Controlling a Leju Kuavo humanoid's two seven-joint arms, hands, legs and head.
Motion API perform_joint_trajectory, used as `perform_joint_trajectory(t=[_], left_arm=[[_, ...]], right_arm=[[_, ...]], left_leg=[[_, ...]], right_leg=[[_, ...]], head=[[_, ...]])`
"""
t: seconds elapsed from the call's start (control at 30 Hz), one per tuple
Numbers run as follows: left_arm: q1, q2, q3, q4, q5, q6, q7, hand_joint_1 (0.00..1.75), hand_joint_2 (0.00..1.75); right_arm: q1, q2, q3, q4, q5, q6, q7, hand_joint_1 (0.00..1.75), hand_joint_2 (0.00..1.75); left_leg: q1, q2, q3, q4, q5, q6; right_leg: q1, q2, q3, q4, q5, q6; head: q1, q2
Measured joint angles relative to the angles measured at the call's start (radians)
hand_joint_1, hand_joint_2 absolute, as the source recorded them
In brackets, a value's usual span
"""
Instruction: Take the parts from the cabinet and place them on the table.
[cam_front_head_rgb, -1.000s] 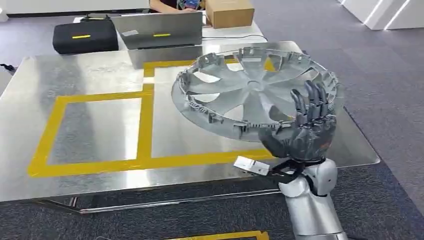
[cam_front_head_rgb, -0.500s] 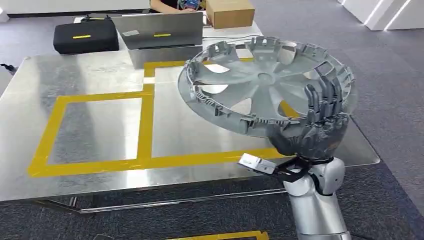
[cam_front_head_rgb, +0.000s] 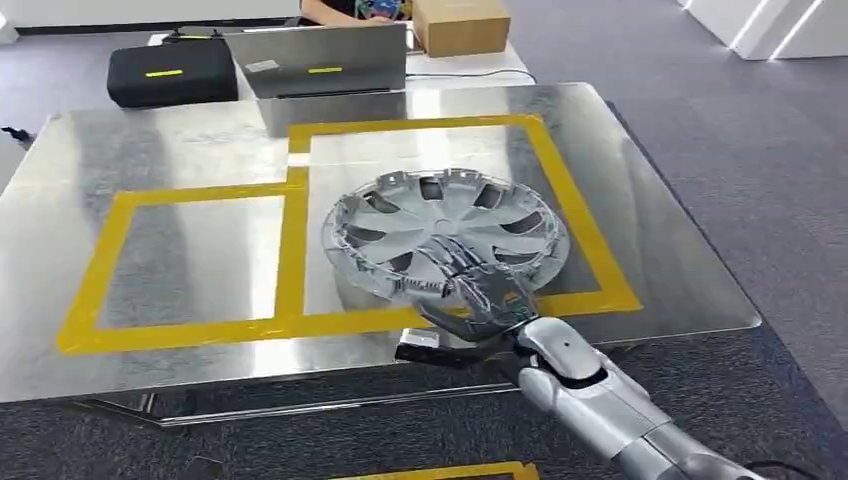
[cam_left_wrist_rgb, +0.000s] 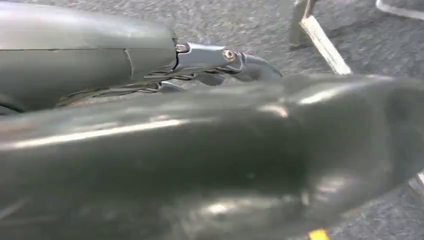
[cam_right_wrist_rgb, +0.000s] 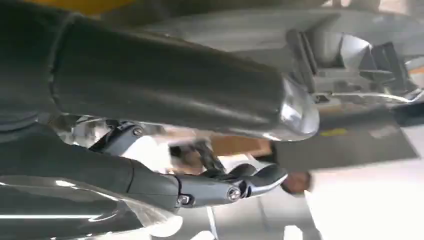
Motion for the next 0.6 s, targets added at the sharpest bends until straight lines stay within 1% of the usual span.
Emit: perform_joint_trajectory(t=[0.03, 0.07, 0.1, 0.13, 0.17, 0.2, 0.23, 0.27, 0.33, 0.37, 0.6], left_arm=[[0.000, 0.008, -0.013, 0.003, 0.003, 0.000, 0.002, 0.00, 0.00], [-0.004, 0.012, -0.022, 0.007, 0.006, 0.001, 0.002, 0.00, 0.00], [-0.012, 0.019, -0.029, 0.016, 0.010, 0.004, -0.002, 0.00, 0.00], [-0.020, 0.026, -0.033, 0.040, 0.015, 0.013, -0.013, 0.00, 0.00], [-0.026, 0.029, -0.034, 0.053, 0.021, 0.019, -0.017, 0.00, 0.00], [-0.027, 0.030, -0.036, 0.060, 0.021, 0.025, -0.020, 0.00, 0.00], [-0.025, 0.032, -0.039, 0.060, 0.021, 0.030, -0.023, 0.00, 0.00], [-0.022, 0.033, -0.041, 0.062, 0.021, 0.033, -0.024, 0.00, 0.00], [-0.016, 0.034, -0.042, 0.064, 0.020, 0.032, -0.024, 0.00, 0.00], [-0.015, 0.034, -0.042, 0.066, 0.020, 0.031, -0.024, 0.00, 0.00], [-0.014, 0.036, -0.042, 0.077, 0.019, 0.031, -0.024, 0.00, 0.00]], right_arm=[[-0.017, -0.011, 0.020, 0.000, -0.050, 0.088, 0.037, 0.00, 0.00], [-0.039, -0.021, 0.036, 0.000, -0.110, 0.201, 0.064, 0.00, 0.00], [-0.061, -0.033, 0.047, 0.001, -0.172, 0.308, 0.073, 0.00, 0.00], [-0.077, -0.042, 0.048, -0.001, -0.250, 0.429, 0.061, 0.00, 0.00], [-0.088, -0.043, 0.043, -0.005, -0.289, 0.461, 0.054, 0.00, 0.00], [-0.084, -0.043, 0.041, -0.010, -0.322, 0.443, 0.050, 0.00, 0.00], [-0.070, -0.042, 0.037, -0.019, -0.351, 0.393, 0.050, 0.00, 0.00], [-0.062, -0.042, 0.034, -0.027, -0.377, 0.360, 0.060, 0.00, 0.00], [-0.061, -0.043, 0.031, -0.032, -0.440, 0.379, 0.093, 0.00, 0.00], [-0.061, -0.043, 0.027, -0.032, -0.456, 0.387, 0.099, 0.00, 0.00], [-0.061, -0.043, 0.015, -0.033, -0.474, 0.397, 0.103, 0.00, 0.00]], left_leg=[[0.000, 0.000, 0.000, 0.000, 0.000, 0.000], [0.000, 0.000, 0.000, 0.000, 0.000, 0.000], [0.000, 0.000, 0.000, 0.000, 0.000, 0.000], [0.000, 0.000, 0.000, 0.000, 0.000, 0.000], [0.000, 0.001, 0.002, 0.000, 0.000, 0.000], [0.001, 0.001, 0.003, 0.000, 0.000, 0.000], [0.000, 0.001, 0.003, 0.000, 0.000, 0.000], [0.000, 0.001, 0.002, 0.000, 0.000, 0.000], [0.000, 0.001, 0.002, 0.000, 0.000, 0.000], [0.000, 0.001, 0.002, 0.000, 0.000, 0.000], [0.000, 0.001, 0.003, 0.000, 0.000, 0.000]], right_leg=[[0.000, 0.000, 0.000, 0.000, 0.000, 0.000], [0.000, 0.000, -0.001, 0.000, 0.000, 0.000], [0.000, -0.001, -0.001, 0.000, 0.000, 0.000], [0.000, -0.001, 0.000, 0.000, 0.000, 0.000], [0.000, 0.001, 0.001, 0.000, 0.000, 0.000], [0.000, 0.001, 0.002, 0.000, 0.000, 0.000], [0.000, 0.000, 0.002, 0.000, 0.000, 0.000], [0.000, 0.000, 0.002, 0.000, 0.000, 0.000], [0.000, 0.000, 0.002, 0.000, 0.000, 0.000], [0.000, 0.000, 0.001, 0.000, 0.000, 0.000], [0.000, 0.000, 0.002, 0.000, 0.000, 0.000]], head=[[0.000, 0.000], [0.001, 0.000], [0.000, 0.000], [0.002, 0.000], [0.000, 0.000], [-0.001, 0.000], [0.001, 0.000], [0.000, 0.000], [0.000, 0.000], [0.001, 0.000], [0.000, 0.000]])
